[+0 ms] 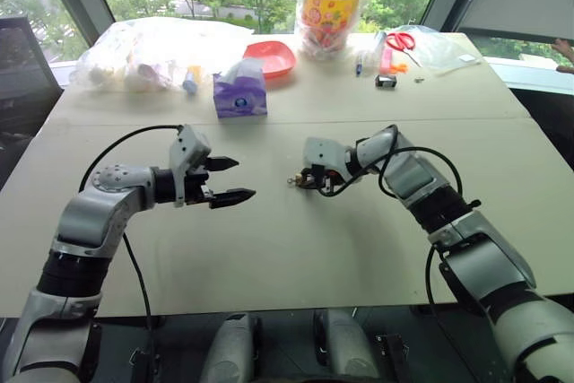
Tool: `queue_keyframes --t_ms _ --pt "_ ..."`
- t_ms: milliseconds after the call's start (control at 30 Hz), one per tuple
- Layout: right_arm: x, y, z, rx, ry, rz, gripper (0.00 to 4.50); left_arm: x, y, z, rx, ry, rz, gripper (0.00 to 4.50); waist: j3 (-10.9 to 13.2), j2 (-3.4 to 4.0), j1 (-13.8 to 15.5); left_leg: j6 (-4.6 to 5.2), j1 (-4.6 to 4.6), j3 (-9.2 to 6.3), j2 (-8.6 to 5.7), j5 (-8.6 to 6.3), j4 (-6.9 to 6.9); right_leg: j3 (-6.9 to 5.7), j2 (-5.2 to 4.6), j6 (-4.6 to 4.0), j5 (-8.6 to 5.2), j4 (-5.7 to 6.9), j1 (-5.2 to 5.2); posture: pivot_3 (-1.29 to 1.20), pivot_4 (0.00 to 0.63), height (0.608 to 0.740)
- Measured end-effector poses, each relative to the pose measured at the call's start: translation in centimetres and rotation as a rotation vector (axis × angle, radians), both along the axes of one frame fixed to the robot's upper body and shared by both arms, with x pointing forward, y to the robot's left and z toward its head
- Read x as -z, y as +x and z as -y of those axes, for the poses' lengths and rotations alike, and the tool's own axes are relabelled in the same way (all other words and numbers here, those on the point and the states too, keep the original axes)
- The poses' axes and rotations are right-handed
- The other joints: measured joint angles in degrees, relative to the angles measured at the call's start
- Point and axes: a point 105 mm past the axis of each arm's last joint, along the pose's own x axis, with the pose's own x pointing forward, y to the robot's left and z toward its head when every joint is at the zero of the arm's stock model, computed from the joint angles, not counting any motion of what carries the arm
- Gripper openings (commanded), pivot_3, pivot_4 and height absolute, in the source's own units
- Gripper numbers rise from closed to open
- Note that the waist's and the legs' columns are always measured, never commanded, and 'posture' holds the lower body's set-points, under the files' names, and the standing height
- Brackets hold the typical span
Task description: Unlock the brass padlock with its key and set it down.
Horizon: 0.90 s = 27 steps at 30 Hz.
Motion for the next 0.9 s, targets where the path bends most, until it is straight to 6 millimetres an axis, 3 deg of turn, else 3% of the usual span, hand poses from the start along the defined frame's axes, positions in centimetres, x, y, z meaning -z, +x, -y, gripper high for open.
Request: queue_keyframes --t_ms 133,233,333,533,900 --pt "-3.8 0.1 0.9 -0.024 0.029 0.326 0.71 -1.1 2.4 0.8 -0.014 -0.126 -0.039 4.5 0.02 -0.01 -0.28 0.01 -0.17 0.04 -0.12 0.0 0.01 0.02 -0.03 0.2 0.11 -0.08 -0.12 0.0 0.15 0.74" --pt "-7.1 -0.5 1.2 -0.034 0.068 0.508 0.71 -2.3 4.0 2.6 0.037 -0.213 -0.058 4.5 0.02 -0.02 -0.62 0.03 -0.14 0.07 -0.2 -0.01 -0.02 -0.01 0.04 0.25 0.12 -0.07 -0.11 0.0 0.15 0.74" --pt "-8.2 -0.9 1.6 -0.009 0.102 0.571 0.71 -3.0 5.4 4.3 0.083 -0.292 -0.097 3.71 0.03 -0.04 -0.67 0.04 -0.15 0.08 -0.19 -0.01 -0.03 -0.07 0.1 0.27 0.11 -0.06 -0.11 0.0 0.15 0.74" --pt "-9.1 -1.4 0.9 0.017 0.136 0.618 0.71 -4.0 6.5 6.7 0.183 -0.353 -0.13 1.51 0.03 -0.04 -0.66 0.05 -0.15 0.05 -0.19 -0.02 -0.03 -0.05 0.09 0.28 0.1 -0.06 -0.11 0.0 0.15 0.74" --pt "-8.6 -1.9 0.7 0.045 0.143 0.607 0.71 -3.7 7.0 8.5 0.233 -0.37 -0.146 1.51 0.04 -0.05 -0.49 0.07 -0.19 0.0 -0.18 -0.03 -0.03 -0.05 0.07 0.28 0.1 -0.07 -0.11 0.0 0.15 0.74"
